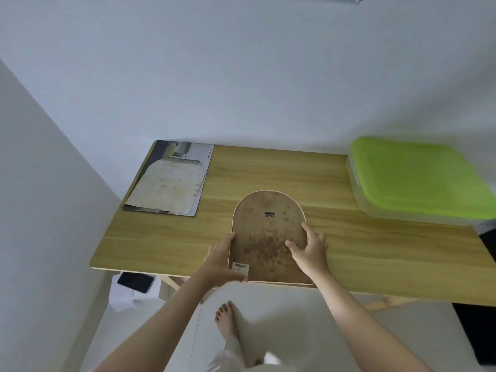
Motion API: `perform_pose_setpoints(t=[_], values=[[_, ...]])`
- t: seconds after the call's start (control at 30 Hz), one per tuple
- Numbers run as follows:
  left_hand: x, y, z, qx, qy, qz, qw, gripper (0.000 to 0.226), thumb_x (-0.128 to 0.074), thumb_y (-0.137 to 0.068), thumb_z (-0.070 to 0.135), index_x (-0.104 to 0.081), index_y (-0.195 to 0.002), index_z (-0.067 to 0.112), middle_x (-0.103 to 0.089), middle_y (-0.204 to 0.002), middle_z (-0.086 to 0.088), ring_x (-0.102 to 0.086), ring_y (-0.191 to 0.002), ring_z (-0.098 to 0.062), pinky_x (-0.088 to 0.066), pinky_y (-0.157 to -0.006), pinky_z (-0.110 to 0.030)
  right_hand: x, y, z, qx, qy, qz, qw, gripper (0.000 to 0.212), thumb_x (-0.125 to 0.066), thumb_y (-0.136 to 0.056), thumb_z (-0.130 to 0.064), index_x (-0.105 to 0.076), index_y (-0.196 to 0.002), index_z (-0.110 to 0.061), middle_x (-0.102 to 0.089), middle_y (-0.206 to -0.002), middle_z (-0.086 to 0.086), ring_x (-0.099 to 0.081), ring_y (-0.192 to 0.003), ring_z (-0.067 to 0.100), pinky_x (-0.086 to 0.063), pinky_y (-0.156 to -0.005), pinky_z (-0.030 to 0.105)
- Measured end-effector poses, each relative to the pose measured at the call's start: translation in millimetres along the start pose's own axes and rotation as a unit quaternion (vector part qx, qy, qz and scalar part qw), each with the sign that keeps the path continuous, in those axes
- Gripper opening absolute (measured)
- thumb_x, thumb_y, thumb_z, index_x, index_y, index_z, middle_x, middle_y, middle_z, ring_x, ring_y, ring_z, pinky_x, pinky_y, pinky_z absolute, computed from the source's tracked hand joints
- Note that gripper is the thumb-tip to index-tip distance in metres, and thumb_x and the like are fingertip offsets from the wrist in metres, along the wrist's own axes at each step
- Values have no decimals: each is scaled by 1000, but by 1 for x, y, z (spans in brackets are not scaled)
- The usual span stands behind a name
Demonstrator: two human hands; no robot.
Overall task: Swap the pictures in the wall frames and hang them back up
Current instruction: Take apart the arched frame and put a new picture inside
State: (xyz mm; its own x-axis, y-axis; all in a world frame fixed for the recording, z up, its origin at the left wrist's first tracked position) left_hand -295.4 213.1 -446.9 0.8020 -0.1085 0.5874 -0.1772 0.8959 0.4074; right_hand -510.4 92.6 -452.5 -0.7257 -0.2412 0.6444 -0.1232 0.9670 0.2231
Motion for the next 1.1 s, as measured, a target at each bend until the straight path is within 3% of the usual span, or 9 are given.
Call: perform_pose_setpoints(t=[0.2, 0.3, 0.5, 0.7, 0.97, 1.1], values=[[1, -1, -5, -25, 30, 16, 999, 133, -82, -34, 55, -19, -147, 23, -20, -149, 12, -26, -132, -19, -32, -111, -44, 0, -7, -1, 7, 33, -19, 999, 74, -75, -77, -29, -39, -140, -14, -32, -123, 12, -29, -127, 30, -25, -108, 32], [0, -2, -10, -31, 32, 15, 999, 131, -83, -35, 54, -19, -147, 26, -20, -148, 15, -27, -132, -17, -33, -111, -44, 1, -20, -14, 34, 98, -15, 994, 71, -72, -77, -39, -41, -138, -20, -30, -127, 8, -27, -126, 29, -27, -108, 40], [1, -3, -12, -48, 5, 19, 999, 129, -77, -39, 59, -13, -148, 30, -14, -152, 18, -23, -136, -15, -23, -114, -44, -14, -64, -63, 130, 222, -67, 964, 58, -59, -84, -49, -44, -137, -29, -35, -128, 7, -29, -122, 28, -29, -102, 42], [2, -2, -15, -54, -8, 11, 998, 128, -84, -47, 54, -7, -148, 34, -5, -143, 32, -15, -138, -16, -15, -114, -44, -29, -93, -92, 174, 292, -127, 932, 56, -54, -84, -54, -46, -135, -31, -38, -125, 9, -31, -119, 30, -28, -98, 41], [2, -1, -14, -55, -13, 27, 998, 126, -84, -50, 52, -7, -148, 35, -4, -146, 31, -14, -141, -16, -15, -113, -44, -33, -110, -98, 152, 312, -164, 924, 63, -64, -76, -57, -47, -130, -29, -35, -132, 9, -27, -127, 30, -27, -103, 45], [1, 0, -15, -59, -16, 28, 998, 123, -83, -53, 51, -6, -148, 35, -2, -146, 32, -14, -139, -15, -15, -112, -43, -33, -120, -104, 102, 272, -198, 936, 73, -78, -60, -59, -53, -122, -29, -38, -131, 5, -28, -129, 28, -30, -104, 46]])
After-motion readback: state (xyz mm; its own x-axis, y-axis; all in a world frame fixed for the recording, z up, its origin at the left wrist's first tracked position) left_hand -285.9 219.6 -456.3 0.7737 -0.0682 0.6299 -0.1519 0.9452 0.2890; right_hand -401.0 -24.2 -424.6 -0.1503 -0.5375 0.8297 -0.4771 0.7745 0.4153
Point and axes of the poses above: each hand's wrist, its own y-axis away from the middle knuckle, its own x-axis out of the back of the hand, z = x × y, the point moved 4 cm from there along -y, towards the middle knuckle
